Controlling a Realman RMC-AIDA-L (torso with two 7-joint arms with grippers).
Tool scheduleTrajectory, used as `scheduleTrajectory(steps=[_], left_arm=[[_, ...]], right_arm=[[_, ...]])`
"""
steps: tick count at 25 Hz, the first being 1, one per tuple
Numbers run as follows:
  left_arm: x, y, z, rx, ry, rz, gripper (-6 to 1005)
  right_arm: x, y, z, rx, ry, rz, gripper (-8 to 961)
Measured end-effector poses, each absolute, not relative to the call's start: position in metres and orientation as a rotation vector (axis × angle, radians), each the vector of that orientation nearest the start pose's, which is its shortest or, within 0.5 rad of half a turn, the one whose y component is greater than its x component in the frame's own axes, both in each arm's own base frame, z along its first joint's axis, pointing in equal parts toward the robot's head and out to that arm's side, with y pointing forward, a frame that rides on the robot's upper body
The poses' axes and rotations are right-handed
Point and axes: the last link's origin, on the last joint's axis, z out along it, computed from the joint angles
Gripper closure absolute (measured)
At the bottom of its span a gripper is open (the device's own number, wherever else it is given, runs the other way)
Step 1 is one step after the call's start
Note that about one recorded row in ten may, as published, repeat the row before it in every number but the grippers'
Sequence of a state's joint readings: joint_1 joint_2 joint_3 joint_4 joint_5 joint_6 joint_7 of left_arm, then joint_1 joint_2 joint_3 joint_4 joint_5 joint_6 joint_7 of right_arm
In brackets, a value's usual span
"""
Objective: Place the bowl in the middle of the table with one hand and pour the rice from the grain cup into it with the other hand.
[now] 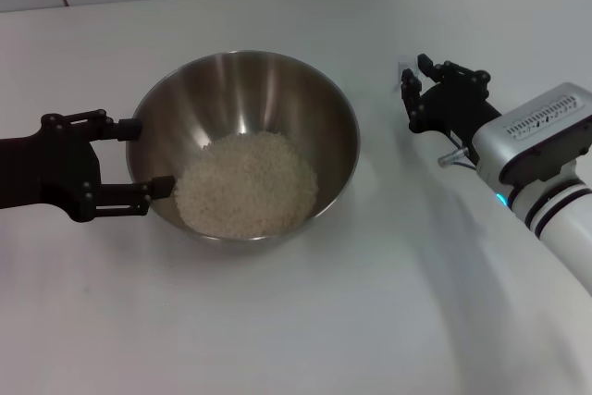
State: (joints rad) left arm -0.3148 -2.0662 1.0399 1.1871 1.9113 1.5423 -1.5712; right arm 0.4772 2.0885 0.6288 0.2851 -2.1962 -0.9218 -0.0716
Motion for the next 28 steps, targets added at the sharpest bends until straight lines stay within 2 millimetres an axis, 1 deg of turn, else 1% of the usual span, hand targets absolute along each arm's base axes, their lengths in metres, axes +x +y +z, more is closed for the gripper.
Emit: scheduleTrajectory(steps=[3, 5, 8, 11, 16, 18, 21, 23, 24, 26, 28], left_arm=[[-0.238, 0.313, 0.037, -2.78, -0.357, -0.416, 164], [-0.238, 0.313, 0.037, -2.779, -0.358, -0.415, 164], [-0.238, 0.313, 0.037, -2.778, -0.358, -0.413, 164], [-0.239, 0.313, 0.038, -2.777, -0.36, -0.412, 164], [-0.241, 0.313, 0.036, -2.78, -0.376, -0.416, 164], [-0.241, 0.313, 0.035, -2.78, -0.376, -0.417, 164], [-0.241, 0.313, 0.035, -2.78, -0.377, -0.417, 164], [-0.241, 0.312, 0.035, -2.78, -0.38, -0.417, 164], [-0.241, 0.312, 0.035, -2.78, -0.38, -0.417, 164], [-0.241, 0.312, 0.035, -2.781, -0.38, -0.417, 164], [-0.241, 0.313, 0.035, -2.78, -0.378, -0.417, 164]], right_arm=[[0.305, 0.329, -0.076, -1.869, 0.499, 0.493, 921], [0.308, 0.322, -0.078, -1.862, 0.519, 0.5, 723], [0.314, 0.31, -0.078, -1.845, 0.549, 0.507, 609], [0.321, 0.294, -0.078, -1.827, 0.565, 0.522, 495], [0.331, 0.275, -0.07, -1.776, 0.6, 0.568, 266], [0.336, 0.269, -0.065, -1.758, 0.634, 0.616, 248], [0.338, 0.255, -0.047, -1.721, 0.645, 0.766, 220], [0.339, 0.246, -0.028, -1.694, 0.633, 0.896, 202], [0.337, 0.243, -0.012, -1.701, 0.615, 0.998, 193], [0.334, 0.242, 0.006, -1.762, 0.581, 1.105, 174], [0.329, 0.25, 0.025, -1.899, 0.531, 1.186, 158]])
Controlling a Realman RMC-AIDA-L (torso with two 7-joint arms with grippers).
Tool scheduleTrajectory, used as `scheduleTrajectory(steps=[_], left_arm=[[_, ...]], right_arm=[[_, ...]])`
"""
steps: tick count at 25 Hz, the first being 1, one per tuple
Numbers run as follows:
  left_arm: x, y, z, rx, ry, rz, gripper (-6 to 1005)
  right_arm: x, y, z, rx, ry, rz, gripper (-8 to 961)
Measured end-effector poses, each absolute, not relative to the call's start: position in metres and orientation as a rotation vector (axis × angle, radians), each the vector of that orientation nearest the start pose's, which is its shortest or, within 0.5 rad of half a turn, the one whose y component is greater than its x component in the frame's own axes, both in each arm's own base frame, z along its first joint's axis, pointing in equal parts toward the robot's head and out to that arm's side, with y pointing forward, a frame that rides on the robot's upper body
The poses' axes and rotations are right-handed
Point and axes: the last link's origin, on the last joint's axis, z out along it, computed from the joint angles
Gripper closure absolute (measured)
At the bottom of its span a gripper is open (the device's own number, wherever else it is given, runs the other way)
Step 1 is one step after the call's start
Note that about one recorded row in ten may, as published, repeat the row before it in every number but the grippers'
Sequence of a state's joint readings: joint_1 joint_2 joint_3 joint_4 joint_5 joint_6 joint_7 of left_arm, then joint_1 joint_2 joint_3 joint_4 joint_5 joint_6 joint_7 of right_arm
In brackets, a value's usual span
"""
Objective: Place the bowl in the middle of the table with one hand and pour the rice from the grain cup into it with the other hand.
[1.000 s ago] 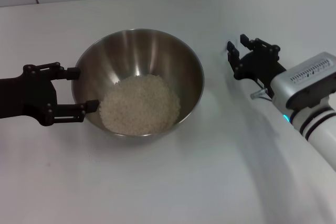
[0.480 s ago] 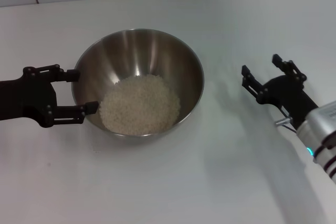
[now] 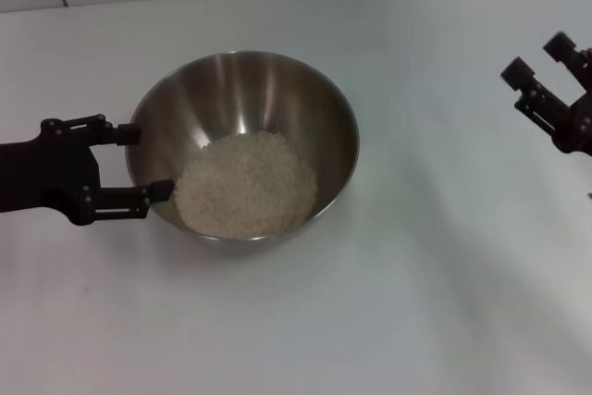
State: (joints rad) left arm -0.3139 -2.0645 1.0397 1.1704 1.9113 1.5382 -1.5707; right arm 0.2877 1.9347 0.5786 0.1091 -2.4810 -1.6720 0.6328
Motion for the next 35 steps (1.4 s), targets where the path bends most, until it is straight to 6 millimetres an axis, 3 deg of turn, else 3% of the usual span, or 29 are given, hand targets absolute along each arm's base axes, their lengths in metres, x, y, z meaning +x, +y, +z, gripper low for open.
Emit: scheduleTrajectory(steps=[6, 9, 14, 24, 35], left_arm=[[-0.238, 0.315, 0.035, -2.783, -0.365, -0.42, 164], [-0.237, 0.315, 0.035, -2.784, -0.363, -0.42, 164], [-0.237, 0.315, 0.035, -2.786, -0.362, -0.421, 164], [-0.236, 0.317, 0.035, -2.786, -0.363, -0.412, 164], [-0.234, 0.317, 0.036, -2.789, -0.355, -0.411, 164]], right_arm=[[0.315, 0.296, 0.06, -2.281, 0.455, 1.055, 129], [0.292, 0.317, 0.061, -2.474, 0.393, 0.866, 129], [0.267, 0.331, 0.063, -2.611, 0.297, 0.704, 129], [0.246, 0.34, 0.059, -2.735, 0.25, 0.592, 129], [0.244, 0.338, 0.052, -2.735, 0.222, 0.564, 128]])
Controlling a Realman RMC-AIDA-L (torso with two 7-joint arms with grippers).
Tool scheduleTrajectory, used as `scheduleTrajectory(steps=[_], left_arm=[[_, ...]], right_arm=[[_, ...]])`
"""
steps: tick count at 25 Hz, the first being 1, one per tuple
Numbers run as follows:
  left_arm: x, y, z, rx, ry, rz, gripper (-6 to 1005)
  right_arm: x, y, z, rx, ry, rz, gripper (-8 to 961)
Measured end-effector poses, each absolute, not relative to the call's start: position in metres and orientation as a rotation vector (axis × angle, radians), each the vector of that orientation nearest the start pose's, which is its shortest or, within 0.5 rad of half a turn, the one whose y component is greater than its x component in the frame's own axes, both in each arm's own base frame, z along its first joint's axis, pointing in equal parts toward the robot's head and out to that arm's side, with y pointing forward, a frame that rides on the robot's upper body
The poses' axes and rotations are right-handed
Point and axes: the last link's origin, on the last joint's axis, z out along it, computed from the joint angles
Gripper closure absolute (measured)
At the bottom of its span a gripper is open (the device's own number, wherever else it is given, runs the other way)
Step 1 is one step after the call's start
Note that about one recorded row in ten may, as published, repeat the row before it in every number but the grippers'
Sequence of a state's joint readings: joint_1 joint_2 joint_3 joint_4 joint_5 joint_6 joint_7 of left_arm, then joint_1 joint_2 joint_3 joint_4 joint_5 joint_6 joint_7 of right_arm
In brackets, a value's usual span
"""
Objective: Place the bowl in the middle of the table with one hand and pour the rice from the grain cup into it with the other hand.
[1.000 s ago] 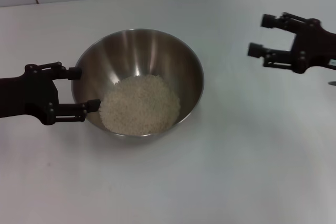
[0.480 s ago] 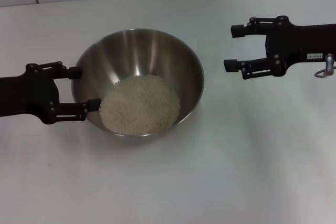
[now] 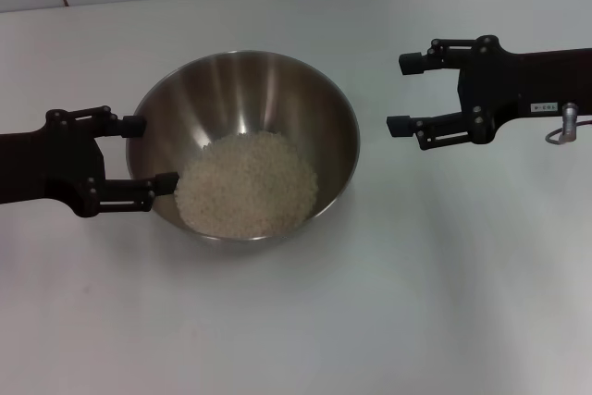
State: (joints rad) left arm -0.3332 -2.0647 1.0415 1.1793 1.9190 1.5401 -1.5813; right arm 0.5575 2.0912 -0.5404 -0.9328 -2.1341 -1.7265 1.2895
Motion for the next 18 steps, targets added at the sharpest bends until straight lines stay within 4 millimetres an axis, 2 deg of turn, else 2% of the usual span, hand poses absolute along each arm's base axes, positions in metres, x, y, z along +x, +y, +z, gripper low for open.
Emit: scheduleTrajectory(steps=[18], left_arm=[[-0.2345, 0.3167, 0.0357, -2.79, -0.358, -0.412, 164]], right_arm=[[0.2408, 0.3387, 0.0531, -2.733, 0.221, 0.58, 128]])
